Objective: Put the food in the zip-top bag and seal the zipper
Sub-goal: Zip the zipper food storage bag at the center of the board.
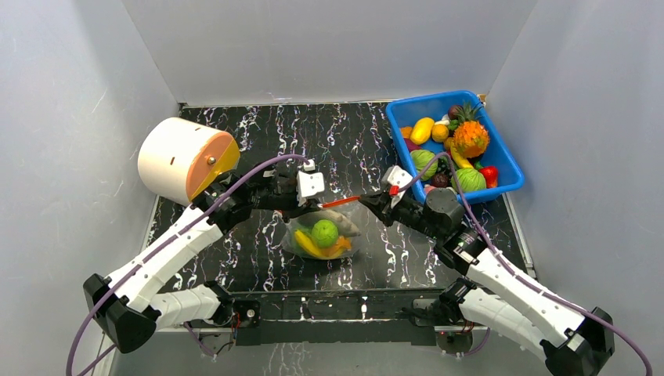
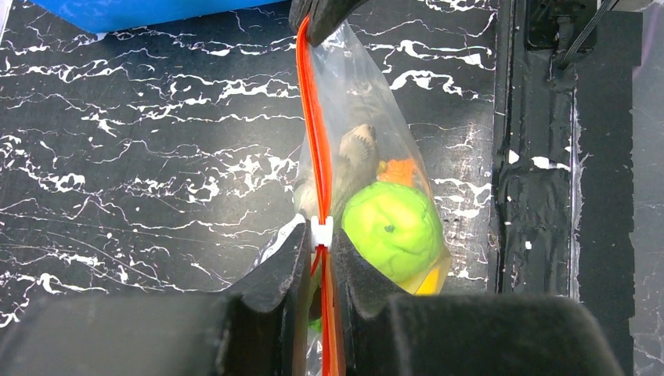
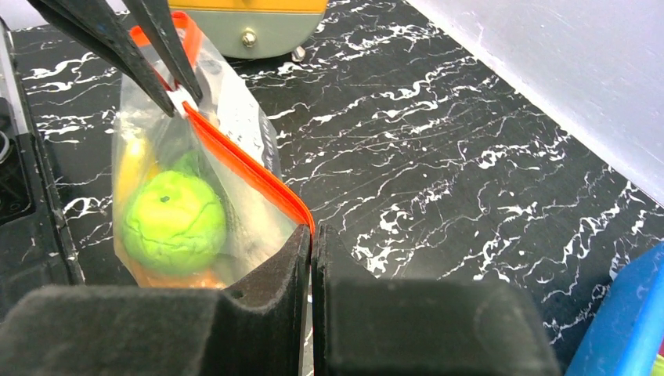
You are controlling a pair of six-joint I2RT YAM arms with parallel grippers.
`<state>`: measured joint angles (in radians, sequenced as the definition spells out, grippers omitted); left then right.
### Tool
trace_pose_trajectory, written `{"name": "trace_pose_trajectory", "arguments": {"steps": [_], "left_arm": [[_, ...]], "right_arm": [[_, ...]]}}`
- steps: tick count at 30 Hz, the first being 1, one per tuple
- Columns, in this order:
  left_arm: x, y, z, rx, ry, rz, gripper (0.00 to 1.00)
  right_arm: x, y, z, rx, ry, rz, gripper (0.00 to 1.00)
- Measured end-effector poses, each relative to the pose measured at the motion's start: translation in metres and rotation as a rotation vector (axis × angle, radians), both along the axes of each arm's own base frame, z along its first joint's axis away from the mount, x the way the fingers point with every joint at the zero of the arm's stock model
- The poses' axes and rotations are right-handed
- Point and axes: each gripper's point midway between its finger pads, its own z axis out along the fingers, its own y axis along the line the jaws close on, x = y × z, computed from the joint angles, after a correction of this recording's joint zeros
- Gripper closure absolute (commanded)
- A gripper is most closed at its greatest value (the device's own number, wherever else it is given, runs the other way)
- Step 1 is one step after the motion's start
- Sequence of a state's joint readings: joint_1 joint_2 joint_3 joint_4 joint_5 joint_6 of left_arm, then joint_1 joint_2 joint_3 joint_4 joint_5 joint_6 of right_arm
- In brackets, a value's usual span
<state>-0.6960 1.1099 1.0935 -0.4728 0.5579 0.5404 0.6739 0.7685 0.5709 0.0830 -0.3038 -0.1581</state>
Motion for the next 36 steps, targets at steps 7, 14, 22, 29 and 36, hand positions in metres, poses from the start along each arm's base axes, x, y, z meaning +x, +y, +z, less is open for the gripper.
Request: {"name": "trace_pose_trajectory", "arguments": {"steps": [7, 14, 22, 29, 36], "left_arm": [[-0.001, 0.003, 0.003, 0.001, -0.008, 0.01, 1.0], [-0.002, 0.005, 0.007, -0.011, -0.011, 0.026, 1.0], [-0.004, 0.007, 0.013, -0.023, -0.011, 0.037, 1.0], [-0.01, 0.014, 0.025, -0.046, -0.028, 0.056, 1.0], [-0.017, 0.023, 0.032, -0.065, -0.051, 0.074, 1.0]], "right_arm": [[0.006, -0.016, 0.001, -0.013, 0.01, -0.088, 1.0], [0.015, -0.032, 0.004, -0.01, 0.008, -0.184, 1.0], [0.025, -0.045, 0.005, -0.005, 0.012, -0.275, 1.0], [0.037, -0.057, 0.004, 0.007, 0.023, -0.363, 1.0], [0.052, -0.07, 0.007, 0.037, 0.025, -0.442, 1.0]]}}
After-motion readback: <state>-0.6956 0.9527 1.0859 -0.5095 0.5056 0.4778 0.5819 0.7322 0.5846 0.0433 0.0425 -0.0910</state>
